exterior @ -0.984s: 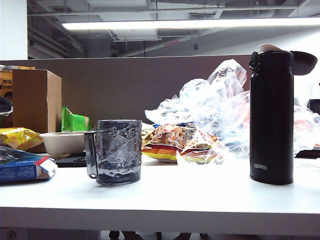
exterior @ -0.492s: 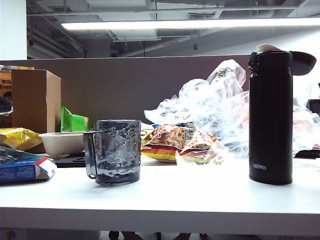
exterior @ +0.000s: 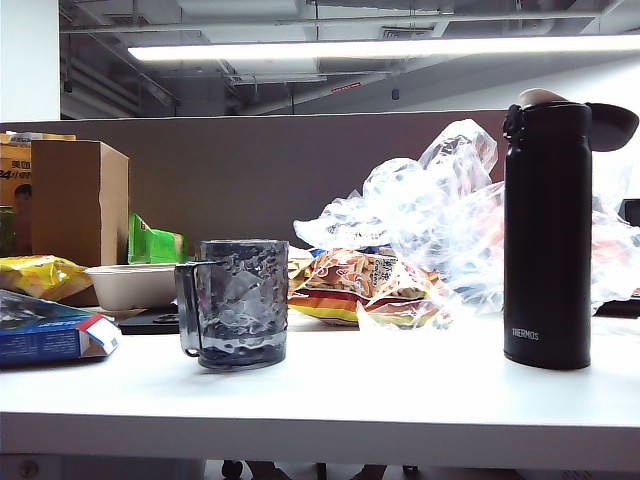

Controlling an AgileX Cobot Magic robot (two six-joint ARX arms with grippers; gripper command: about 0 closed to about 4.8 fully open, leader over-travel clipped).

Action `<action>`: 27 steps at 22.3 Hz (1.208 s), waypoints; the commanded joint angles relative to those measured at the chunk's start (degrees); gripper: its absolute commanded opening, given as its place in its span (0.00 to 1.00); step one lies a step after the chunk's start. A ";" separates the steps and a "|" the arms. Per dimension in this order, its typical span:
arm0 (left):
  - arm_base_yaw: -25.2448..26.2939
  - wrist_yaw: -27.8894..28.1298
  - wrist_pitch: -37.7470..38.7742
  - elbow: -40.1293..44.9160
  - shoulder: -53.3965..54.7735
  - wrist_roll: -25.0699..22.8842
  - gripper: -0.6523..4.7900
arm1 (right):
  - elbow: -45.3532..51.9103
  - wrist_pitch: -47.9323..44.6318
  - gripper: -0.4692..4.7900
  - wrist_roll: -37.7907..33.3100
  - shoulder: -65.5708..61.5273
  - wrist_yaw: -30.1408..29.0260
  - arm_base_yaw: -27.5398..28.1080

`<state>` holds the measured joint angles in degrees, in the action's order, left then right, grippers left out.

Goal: Pick up the black thermos, pour some water into the cup, then place the black thermos back on the table.

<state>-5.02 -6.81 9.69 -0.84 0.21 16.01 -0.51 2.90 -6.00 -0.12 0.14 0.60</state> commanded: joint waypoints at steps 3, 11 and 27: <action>13.27 1.51 0.26 0.35 0.02 -0.42 0.11 | 0.11 -1.03 0.08 0.00 0.02 0.26 1.38; 13.94 5.29 0.48 0.35 0.02 -0.42 0.11 | 0.11 -1.01 0.08 0.00 0.02 -0.26 0.39; 13.73 5.31 0.48 0.35 0.02 -0.42 0.11 | 0.11 -1.03 0.08 0.00 0.02 -0.22 0.37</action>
